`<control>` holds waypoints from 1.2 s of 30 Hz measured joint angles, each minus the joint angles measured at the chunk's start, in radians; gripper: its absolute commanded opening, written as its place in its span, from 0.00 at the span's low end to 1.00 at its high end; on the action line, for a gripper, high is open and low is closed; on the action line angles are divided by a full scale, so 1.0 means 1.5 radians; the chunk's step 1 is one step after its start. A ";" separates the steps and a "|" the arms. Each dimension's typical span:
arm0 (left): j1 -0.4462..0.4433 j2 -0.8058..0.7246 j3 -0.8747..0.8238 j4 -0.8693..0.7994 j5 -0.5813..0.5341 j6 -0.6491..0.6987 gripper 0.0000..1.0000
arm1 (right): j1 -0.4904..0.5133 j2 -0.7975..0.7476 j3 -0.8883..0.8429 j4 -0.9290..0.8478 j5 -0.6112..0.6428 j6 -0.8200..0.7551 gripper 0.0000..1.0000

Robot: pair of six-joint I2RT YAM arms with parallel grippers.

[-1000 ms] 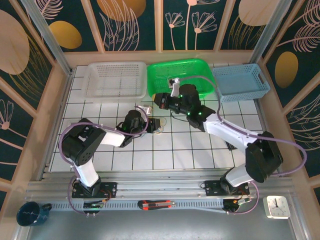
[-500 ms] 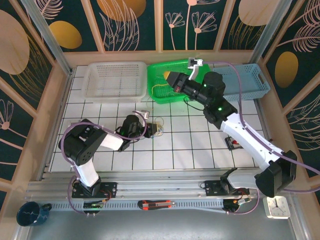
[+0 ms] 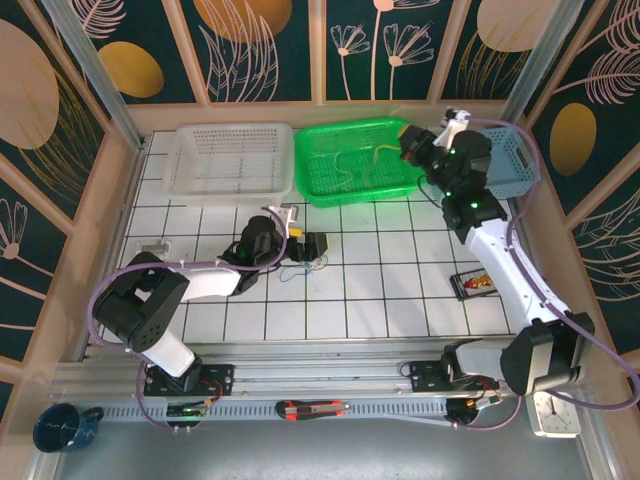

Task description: Untangle the cables

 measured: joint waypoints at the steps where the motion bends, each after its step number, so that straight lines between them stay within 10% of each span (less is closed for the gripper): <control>1: 0.000 -0.004 0.007 -0.008 0.000 0.000 0.99 | -0.023 0.009 0.000 0.001 0.016 -0.004 0.00; 21: 0.000 -0.106 0.039 -0.080 -0.005 -0.051 0.99 | -0.238 0.366 0.127 0.053 0.304 -0.013 0.00; 36: 0.000 -0.136 0.039 -0.081 -0.027 -0.070 0.99 | -0.207 0.596 0.282 -0.041 0.167 -0.050 0.00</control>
